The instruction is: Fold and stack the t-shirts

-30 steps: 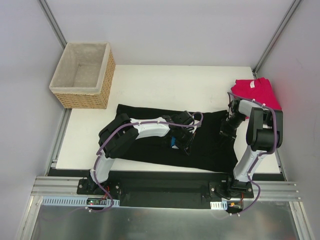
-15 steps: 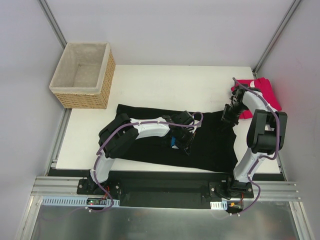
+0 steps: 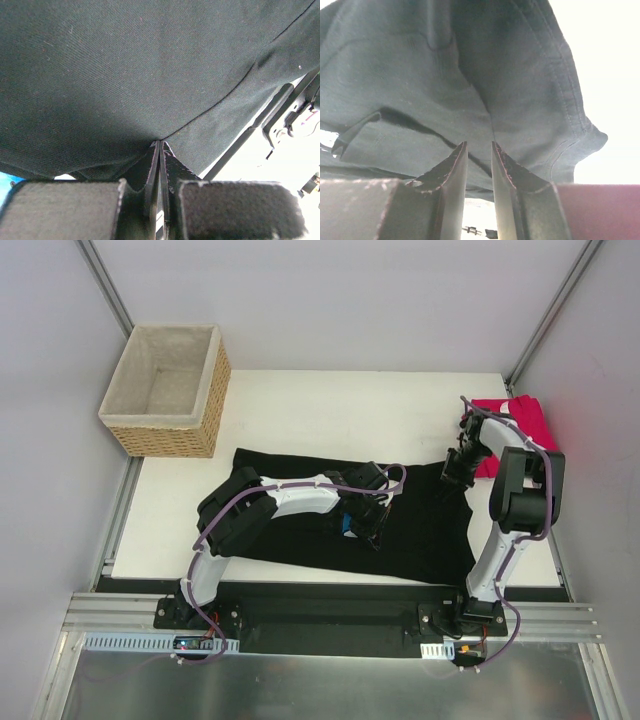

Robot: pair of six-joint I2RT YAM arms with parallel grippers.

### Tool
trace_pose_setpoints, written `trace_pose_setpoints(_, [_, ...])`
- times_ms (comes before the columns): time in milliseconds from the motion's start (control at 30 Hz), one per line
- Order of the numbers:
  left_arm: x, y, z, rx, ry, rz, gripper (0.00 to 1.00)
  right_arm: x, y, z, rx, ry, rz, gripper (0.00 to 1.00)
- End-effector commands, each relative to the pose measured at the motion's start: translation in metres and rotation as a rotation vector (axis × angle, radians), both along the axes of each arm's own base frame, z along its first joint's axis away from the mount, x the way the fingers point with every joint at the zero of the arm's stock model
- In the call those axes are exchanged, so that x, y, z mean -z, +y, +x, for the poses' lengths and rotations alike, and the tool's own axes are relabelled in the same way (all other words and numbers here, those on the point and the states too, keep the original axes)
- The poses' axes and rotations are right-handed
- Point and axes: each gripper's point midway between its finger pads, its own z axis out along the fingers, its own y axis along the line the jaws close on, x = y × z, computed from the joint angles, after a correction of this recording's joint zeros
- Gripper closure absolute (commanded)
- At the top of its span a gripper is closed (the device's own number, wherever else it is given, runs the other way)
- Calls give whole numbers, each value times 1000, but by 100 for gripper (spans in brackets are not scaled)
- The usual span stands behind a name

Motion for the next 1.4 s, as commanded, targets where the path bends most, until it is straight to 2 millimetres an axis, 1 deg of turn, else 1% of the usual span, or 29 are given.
trace_pose_setpoints(0, [13, 12, -1, 18, -29, 54, 100, -5, 0, 7, -21, -4, -29, 71])
trace_pose_setpoints(167, [14, 14, 0, 15, -28, 58, 100, -1, 5, 4, -33, 5, -22, 71])
trace_pose_setpoints(267, [15, 15, 0, 12, -28, 60, 100, 4, 7, 0, -43, 17, -22, 71])
trace_pose_setpoints(300, [15, 16, 0, 13, -27, 62, 100, 8, 8, -5, -45, 32, -25, 71])
trace_pose_setpoints(367, [15, 16, 0, 11, -27, 61, 100, 12, 9, -6, -55, 36, -34, 71])
trace_pose_setpoints(633, [15, 17, 1, 9, -28, 63, 100, 24, 11, -12, -75, 72, -51, 76])
trace_pose_setpoints(667, [16, 17, 2, 7, -28, 65, 100, 24, 12, -12, -77, 73, -51, 79])
trace_pose_setpoints(733, [17, 18, 1, 7, -24, 68, 100, 24, 13, -12, -83, 71, -51, 82])
trace_pose_setpoints(867, [16, 18, 2, 6, -26, 66, 100, 23, 15, -10, -79, 66, -38, 99])
trace_pose_setpoints(933, [16, 18, 2, 5, -27, 67, 100, 21, 16, -10, -80, 63, -33, 99])
trace_pose_setpoints(967, [17, 18, 2, 6, -25, 67, 100, 19, 16, -9, -78, 58, -31, 99])
trace_pose_setpoints(1067, [16, 19, 1, 6, -25, 67, 100, 5, 16, -3, -79, 10, -39, 99])
trace_pose_setpoints(1100, [17, 19, 1, 6, -24, 68, 100, -7, 15, 4, -78, -30, -46, 99])
trace_pose_setpoints(1167, [16, 19, 2, 5, -27, 66, 100, -22, 11, 14, -77, -78, -66, 99])
trace_pose_setpoints(1233, [16, 18, 1, 8, -24, 64, 100, -43, 8, 26, -72, -133, -80, 99])
trace_pose_setpoints(1300, [17, 18, 1, 9, -22, 65, 100, -53, 6, 31, -67, -148, -86, 99])
trace_pose_setpoints(1333, [17, 18, 1, 9, -22, 65, 100, -61, 5, 40, -64, -175, -89, 99])
trace_pose_setpoints(1367, [17, 18, 1, 9, -22, 65, 100, -63, 4, 42, -64, -177, -90, 99])
